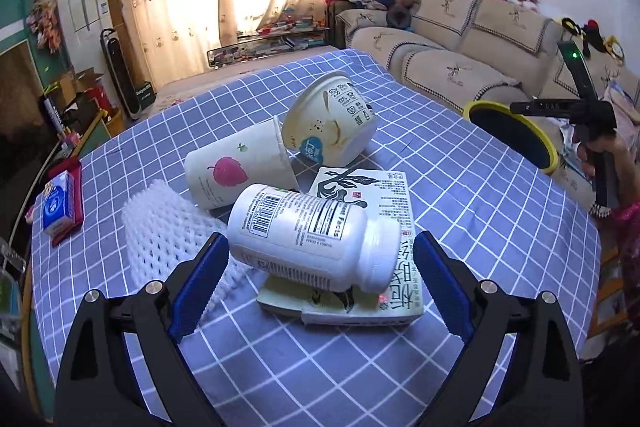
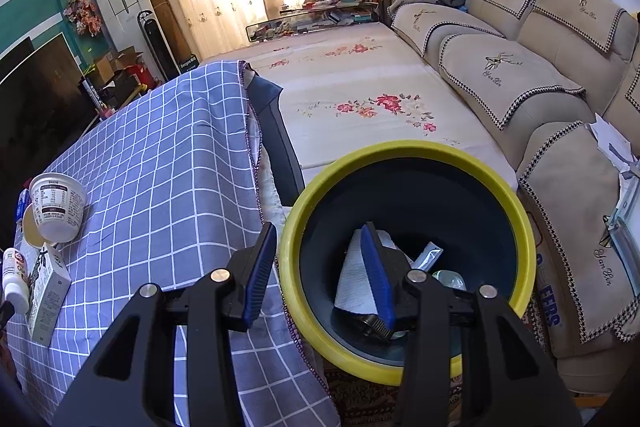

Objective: Collect trash
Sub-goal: 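Grasp the white pill bottle with the left gripper, then carry the pill bottle over the bin and open the left gripper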

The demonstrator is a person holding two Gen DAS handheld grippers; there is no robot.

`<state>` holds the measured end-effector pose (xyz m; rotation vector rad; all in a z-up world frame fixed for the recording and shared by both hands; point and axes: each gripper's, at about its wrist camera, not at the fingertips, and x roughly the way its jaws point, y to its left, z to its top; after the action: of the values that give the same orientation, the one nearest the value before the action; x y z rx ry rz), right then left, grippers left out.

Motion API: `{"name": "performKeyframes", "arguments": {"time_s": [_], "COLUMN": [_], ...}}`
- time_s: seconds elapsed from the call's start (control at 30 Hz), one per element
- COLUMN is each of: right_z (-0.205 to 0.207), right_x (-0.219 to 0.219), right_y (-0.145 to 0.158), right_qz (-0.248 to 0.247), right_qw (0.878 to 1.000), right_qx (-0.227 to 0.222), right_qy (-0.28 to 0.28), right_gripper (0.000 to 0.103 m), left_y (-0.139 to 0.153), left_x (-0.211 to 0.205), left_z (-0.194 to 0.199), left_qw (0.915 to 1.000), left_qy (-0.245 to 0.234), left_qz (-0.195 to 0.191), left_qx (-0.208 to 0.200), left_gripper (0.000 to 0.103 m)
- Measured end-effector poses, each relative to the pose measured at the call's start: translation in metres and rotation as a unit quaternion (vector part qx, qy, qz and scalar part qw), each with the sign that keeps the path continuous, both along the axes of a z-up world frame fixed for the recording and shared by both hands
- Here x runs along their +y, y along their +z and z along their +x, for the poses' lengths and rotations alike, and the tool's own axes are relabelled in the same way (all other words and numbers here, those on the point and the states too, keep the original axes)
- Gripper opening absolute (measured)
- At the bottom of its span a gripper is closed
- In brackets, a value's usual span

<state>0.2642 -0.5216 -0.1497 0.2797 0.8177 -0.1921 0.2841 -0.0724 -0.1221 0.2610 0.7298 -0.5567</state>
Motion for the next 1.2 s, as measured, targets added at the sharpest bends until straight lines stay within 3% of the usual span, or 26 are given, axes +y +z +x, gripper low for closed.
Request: {"name": "performKeyframes", "arguments": {"time_s": [0.4,0.67,0.93,1.2], "right_z": [0.005,0.007,0.011,0.008], "right_x": [0.008,0.017,0.022,0.021], "right_y": [-0.002,-0.002,-0.006,-0.009], "right_qz": [-0.003,-0.003,0.001,0.009], "right_qw": [1.0,1.0,0.999,0.999], "right_qx": [0.006,0.01,0.015,0.016], "right_qy": [0.013,0.025,0.035,0.041], "right_gripper": [0.042,0.042,0.042,0.042], "left_y": [-0.003,-0.006,-0.006,-0.003], "left_x": [-0.007,-0.013,-0.017,-0.015], "left_z": [0.016,0.029,0.02,0.005], "left_qw": [0.9958,0.9902,0.9877,0.9921], "left_qy": [-0.073,-0.131,-0.146,-0.12], "left_qz": [0.053,0.049,0.056,0.039], "left_qx": [-0.017,0.012,0.003,-0.003], "left_gripper": [0.094,0.094,0.09,0.09]}}
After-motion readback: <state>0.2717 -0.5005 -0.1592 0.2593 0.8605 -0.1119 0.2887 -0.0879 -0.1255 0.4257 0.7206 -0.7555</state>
